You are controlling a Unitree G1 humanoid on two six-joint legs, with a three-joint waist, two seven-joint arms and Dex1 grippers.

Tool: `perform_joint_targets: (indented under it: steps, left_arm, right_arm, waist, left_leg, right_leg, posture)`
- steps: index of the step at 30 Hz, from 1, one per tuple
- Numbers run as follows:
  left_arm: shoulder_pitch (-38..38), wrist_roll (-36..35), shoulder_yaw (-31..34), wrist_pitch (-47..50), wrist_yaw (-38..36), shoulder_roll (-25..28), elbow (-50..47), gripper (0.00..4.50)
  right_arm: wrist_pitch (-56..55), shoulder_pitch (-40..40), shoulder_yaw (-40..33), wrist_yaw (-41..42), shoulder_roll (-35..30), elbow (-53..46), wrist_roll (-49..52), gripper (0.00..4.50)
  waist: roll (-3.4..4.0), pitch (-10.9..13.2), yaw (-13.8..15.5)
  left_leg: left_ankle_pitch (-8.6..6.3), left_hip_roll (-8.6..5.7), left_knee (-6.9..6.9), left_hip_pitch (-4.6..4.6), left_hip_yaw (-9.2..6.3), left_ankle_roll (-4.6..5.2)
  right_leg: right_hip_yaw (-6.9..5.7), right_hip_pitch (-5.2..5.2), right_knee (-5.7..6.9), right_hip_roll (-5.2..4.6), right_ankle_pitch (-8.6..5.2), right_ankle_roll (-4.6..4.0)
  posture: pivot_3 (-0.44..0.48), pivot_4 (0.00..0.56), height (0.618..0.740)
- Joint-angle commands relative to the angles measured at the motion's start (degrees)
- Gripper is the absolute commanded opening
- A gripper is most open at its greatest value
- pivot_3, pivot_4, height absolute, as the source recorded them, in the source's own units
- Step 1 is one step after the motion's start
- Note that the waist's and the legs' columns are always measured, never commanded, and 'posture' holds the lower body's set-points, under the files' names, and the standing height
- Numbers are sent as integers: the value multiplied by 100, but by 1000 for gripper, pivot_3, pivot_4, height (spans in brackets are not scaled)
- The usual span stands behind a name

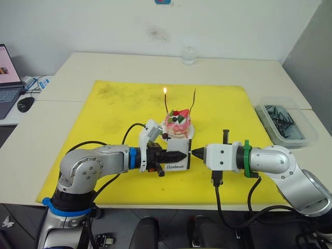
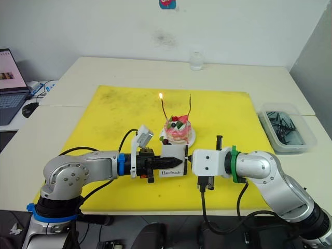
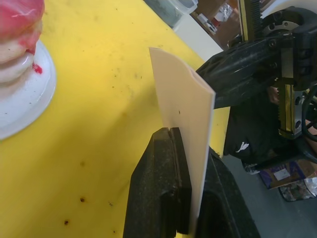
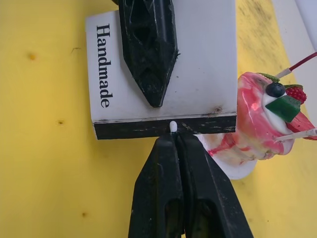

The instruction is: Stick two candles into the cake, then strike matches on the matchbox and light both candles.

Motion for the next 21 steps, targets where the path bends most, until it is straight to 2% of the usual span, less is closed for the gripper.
perform_joint_targets:
  steps: [1,9,13,18,21]
  left_arm:
    - [-303,-49,-1,-319,-177,-140,-200,0]
    - [-896,284,169,-674,-278,-16,6,0]
    - [-1427,10,671,-526,-226,203,239,0]
    - [-824,-516,682,-17,-255,470,-309,0]
    - [-477,-410,478,-48,-204,507,-508,0]
  right_arm:
    - [-258,7,275,221,-58,113,-119,34]
    - [-1079,444,614,781,-403,166,-269,34]
    - [-1135,594,376,924,-519,-43,-89,34]
    - [-624,384,-226,741,-288,-48,240,34]
    - [-176,434,-590,697,-214,-201,544,34]
  waist:
    - [0,0,1]
    - [0,0,15]
    - [0,0,-28]
    - [0,0,-74]
    - [-1,0,-70]
  left_leg:
    - [0,0,0,0,0,0]
    - [0,-2,0,-5,4,0]
    - [0,-2,2,-1,3,0]
    - [0,6,-3,3,0,-1]
    - [0,6,-2,-1,-2,-2]
  right_leg:
    - [1,0,0,0,0,0]
    - [-5,0,-2,3,0,0]
    - [2,-1,0,8,1,2]
    - [2,0,2,8,0,0]
    - [0,0,1,3,-1,0]
  posture:
    - [0,150,740]
    - [0,150,740]
    - [0,150,740]
    - [0,150,740]
    - [0,150,740]
